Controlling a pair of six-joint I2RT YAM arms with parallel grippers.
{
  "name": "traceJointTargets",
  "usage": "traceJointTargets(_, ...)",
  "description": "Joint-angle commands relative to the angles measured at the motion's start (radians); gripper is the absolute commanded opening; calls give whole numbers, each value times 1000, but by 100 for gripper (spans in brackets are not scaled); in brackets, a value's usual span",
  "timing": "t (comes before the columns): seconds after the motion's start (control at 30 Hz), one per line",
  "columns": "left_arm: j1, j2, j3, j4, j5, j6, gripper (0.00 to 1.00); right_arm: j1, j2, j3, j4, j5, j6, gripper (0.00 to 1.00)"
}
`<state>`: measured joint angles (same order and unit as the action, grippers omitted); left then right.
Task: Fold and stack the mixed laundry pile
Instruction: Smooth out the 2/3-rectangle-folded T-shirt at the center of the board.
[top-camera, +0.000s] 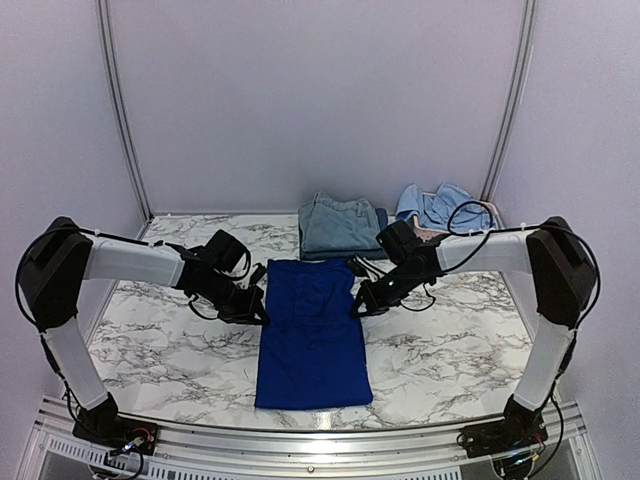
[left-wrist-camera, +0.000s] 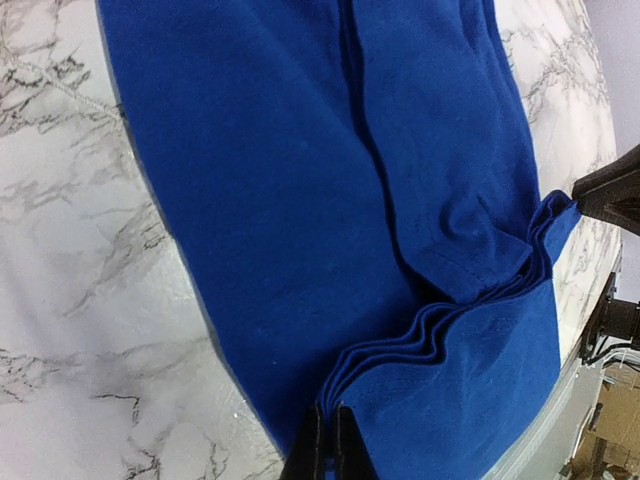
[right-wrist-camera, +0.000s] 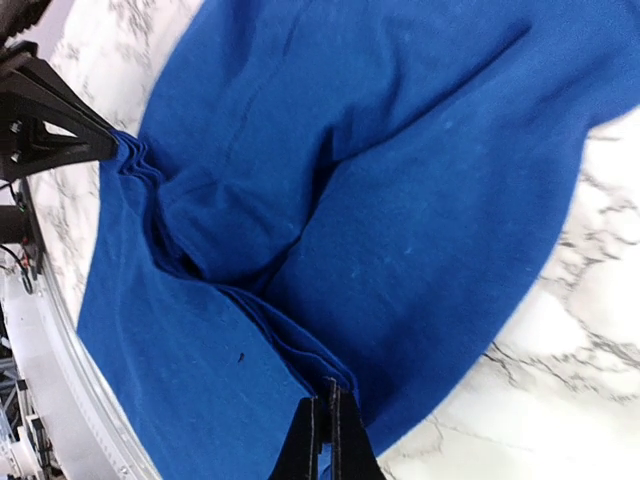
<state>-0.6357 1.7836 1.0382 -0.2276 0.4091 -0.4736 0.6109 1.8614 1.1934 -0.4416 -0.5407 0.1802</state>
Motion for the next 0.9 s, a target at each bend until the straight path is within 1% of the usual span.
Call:
traceJointTargets(0.0,4,-57,37,18,19,25,0,-32,-82,-24,-9,9,9,0)
traceJointTargets(0.2,2,-9,47,26,33,33,0,-40,-52,-50,7,9,7,0)
traceJointTargets(0.33,6,24,50,21,-10,28,0,-40,-13,-32,2,30,5,0)
traceJointTargets(0.37,13,25,55,9,-20,26,6,-43,-8,-16,-15,45,0,8)
traceJointTargets(0.43,37,5,58,4,-23,14,35,-53,-13,17,-30,75,0,22)
traceJointTargets(0.47,47,-10,65,4,-31,16,47,-63,-21,36,-26,84,7,25)
traceJointTargets(0.5,57,-22,81,4,-47,31,53,-76,-23,59,-17,87,16,25)
traceJointTargets(0.53,67,-26,104,0,-65,48,55,-88,-15,88,-6,93,22,25)
traceJointTargets(0.6,92,-3,168,-4,-63,53,55,-100,19,162,-10,113,27,25)
traceJointTargets(0.63,101,28,207,-9,-47,53,54,-101,47,208,-18,127,26,24)
traceJointTargets(0.73,108,127,328,-19,-8,53,45,-102,155,334,-34,133,18,20)
traceJointTargets(0.77,108,155,362,-18,-6,48,40,-102,185,369,-42,135,16,18)
traceJointTargets(0.87,108,241,454,-14,10,32,30,-103,266,447,-52,143,7,15)
